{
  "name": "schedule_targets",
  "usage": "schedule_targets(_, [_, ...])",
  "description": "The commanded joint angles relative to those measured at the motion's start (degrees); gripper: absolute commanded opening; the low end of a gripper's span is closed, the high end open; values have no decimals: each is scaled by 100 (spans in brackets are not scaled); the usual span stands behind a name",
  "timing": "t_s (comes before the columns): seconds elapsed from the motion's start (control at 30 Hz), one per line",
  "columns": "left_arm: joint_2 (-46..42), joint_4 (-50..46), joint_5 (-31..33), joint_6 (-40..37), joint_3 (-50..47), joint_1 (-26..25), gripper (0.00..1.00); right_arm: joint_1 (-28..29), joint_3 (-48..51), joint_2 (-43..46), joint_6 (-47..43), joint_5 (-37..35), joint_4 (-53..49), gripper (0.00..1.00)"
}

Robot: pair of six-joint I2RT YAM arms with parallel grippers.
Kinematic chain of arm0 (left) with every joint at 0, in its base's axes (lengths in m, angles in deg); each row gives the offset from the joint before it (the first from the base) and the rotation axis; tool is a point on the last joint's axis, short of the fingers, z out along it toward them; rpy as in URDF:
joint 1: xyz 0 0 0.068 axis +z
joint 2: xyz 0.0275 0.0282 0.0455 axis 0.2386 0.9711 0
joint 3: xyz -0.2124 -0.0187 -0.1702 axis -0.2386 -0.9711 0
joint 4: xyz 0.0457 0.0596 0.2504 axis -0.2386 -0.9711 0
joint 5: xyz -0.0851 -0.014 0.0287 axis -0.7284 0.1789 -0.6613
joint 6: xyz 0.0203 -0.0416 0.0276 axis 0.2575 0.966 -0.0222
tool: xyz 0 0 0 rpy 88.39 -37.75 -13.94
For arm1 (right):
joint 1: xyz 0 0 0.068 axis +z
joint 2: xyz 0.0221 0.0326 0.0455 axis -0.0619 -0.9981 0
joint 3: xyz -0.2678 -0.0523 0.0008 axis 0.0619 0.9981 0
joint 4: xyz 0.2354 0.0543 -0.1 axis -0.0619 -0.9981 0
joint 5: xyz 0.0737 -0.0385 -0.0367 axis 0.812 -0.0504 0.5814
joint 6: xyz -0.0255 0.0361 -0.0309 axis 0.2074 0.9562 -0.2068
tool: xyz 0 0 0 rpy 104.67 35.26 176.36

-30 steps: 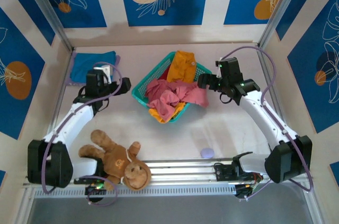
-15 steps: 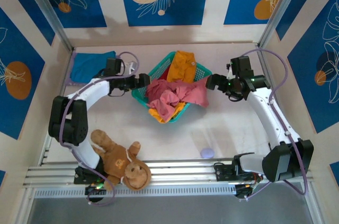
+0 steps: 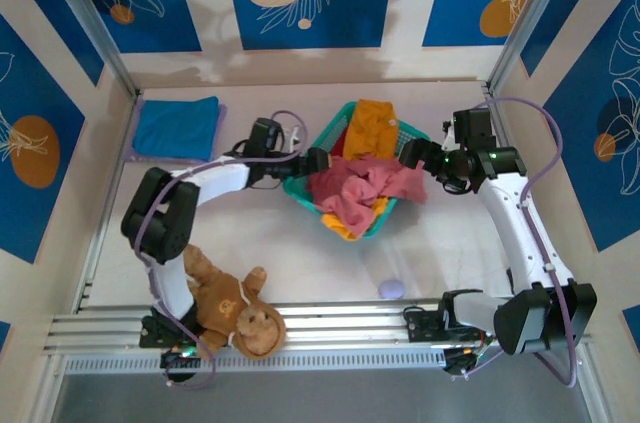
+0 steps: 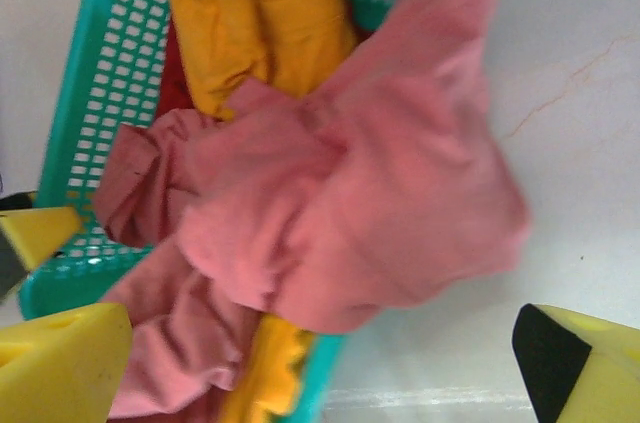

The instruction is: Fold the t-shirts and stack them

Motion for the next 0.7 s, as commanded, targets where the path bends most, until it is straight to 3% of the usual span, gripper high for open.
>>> schedule_targets(0.0, [493,988,124,907,341,-606,99,-58,-101,-59,445,-43,-225,99])
schedule_targets(0.1, [820,1312,270,1155,740,-911,99,-63,-343,-166,678,-227,-543,99])
schedule_targets(0.2, [752,810,716,845,985,-908,99,-13,-571,-308,795,-289,-883,99])
schedule_targets(0.33, [250,-99,1431,60,958,-650,99,93,-611,-329,932,-153,-1062,99])
schedule_targets(0.67, [-626,-1139,1484,-582,511,79,99,1046,-130,-492,1538,938,-902,99])
